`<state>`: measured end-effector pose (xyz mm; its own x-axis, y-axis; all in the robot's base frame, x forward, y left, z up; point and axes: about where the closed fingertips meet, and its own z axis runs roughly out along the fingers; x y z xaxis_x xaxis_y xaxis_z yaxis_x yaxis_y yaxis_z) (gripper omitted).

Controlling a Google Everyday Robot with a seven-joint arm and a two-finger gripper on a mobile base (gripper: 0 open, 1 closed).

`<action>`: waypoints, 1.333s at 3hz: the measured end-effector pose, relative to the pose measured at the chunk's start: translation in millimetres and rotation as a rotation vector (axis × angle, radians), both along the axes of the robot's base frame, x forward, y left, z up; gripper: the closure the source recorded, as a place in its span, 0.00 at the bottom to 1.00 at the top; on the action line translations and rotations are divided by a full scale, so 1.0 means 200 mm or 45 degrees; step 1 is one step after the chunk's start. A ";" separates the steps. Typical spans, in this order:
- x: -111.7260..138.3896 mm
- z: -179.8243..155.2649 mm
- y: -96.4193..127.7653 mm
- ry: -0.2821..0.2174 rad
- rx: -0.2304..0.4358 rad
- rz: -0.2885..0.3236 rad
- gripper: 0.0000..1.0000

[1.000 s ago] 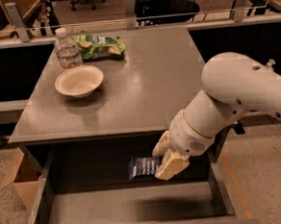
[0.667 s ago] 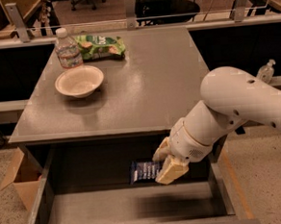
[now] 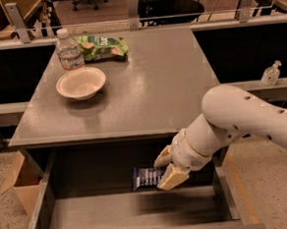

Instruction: Place rxbar blueberry into top drawer

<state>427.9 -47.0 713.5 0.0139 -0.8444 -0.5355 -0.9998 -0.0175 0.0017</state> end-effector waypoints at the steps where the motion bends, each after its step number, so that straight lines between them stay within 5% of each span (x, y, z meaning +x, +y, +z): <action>1: 0.01 -0.08 0.04 -0.002 0.014 0.025 1.00; 2: 0.01 -0.16 0.07 0.002 0.036 0.033 1.00; 4: 0.01 -0.20 0.11 -0.004 0.047 0.050 0.66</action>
Offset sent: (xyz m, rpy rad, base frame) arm 0.0033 0.0183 -0.0480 0.0502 0.0040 0.0283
